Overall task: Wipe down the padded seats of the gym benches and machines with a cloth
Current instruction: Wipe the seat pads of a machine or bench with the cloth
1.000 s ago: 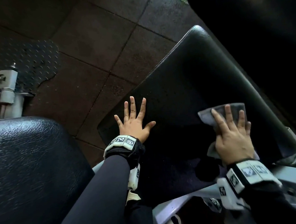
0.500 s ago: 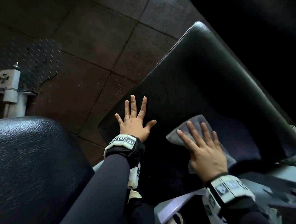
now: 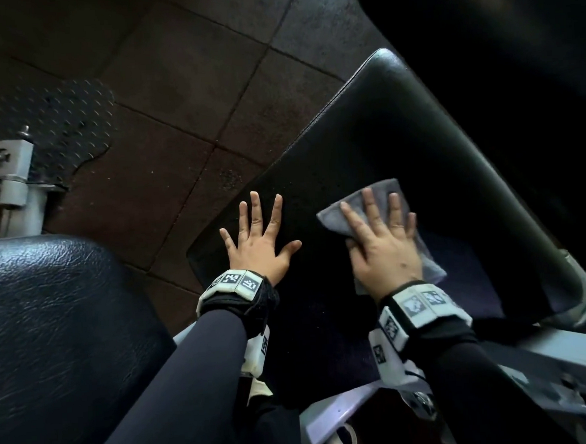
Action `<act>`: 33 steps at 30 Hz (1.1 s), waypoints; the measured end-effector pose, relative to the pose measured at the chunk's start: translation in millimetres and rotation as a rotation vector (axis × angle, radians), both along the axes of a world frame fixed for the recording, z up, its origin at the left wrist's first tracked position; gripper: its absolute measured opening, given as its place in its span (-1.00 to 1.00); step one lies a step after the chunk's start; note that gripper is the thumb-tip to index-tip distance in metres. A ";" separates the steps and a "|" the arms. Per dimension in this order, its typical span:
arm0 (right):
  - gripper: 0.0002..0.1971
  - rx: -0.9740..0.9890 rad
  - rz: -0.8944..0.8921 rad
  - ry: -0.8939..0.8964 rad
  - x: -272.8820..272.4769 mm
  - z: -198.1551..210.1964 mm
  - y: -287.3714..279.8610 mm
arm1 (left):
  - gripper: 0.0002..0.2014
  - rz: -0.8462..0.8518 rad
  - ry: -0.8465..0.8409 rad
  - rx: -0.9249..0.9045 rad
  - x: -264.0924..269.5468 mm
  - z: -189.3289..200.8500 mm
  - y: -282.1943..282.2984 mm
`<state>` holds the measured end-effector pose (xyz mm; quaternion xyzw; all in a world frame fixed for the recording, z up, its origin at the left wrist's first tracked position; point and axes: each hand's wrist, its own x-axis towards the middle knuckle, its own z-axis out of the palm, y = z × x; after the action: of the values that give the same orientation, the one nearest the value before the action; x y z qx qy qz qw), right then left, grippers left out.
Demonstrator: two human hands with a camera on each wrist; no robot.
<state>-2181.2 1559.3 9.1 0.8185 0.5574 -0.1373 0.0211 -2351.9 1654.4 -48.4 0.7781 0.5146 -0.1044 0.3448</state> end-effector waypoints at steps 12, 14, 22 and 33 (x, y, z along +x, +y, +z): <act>-0.23 0.023 -0.613 0.057 75.9 59.0 -26.0 | -0.15 -0.004 -0.222 0.276 94.7 48.7 -80.9; -0.15 -0.065 -0.675 0.108 77.7 68.9 -26.8 | -0.11 -0.036 -0.146 0.242 106.3 41.6 -89.9; -0.18 -0.318 -0.734 0.099 68.2 75.7 -11.5 | -0.20 -0.099 -0.144 0.277 127.6 28.1 -66.6; -0.25 -0.238 -0.809 0.318 63.0 91.6 0.7 | -0.31 0.141 -0.188 0.236 131.2 39.6 66.0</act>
<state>-2118.1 1560.0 100.6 0.9313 0.1693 -0.3216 -0.0262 -2220.7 1720.4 -8.7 0.7814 0.5421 0.0547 0.3042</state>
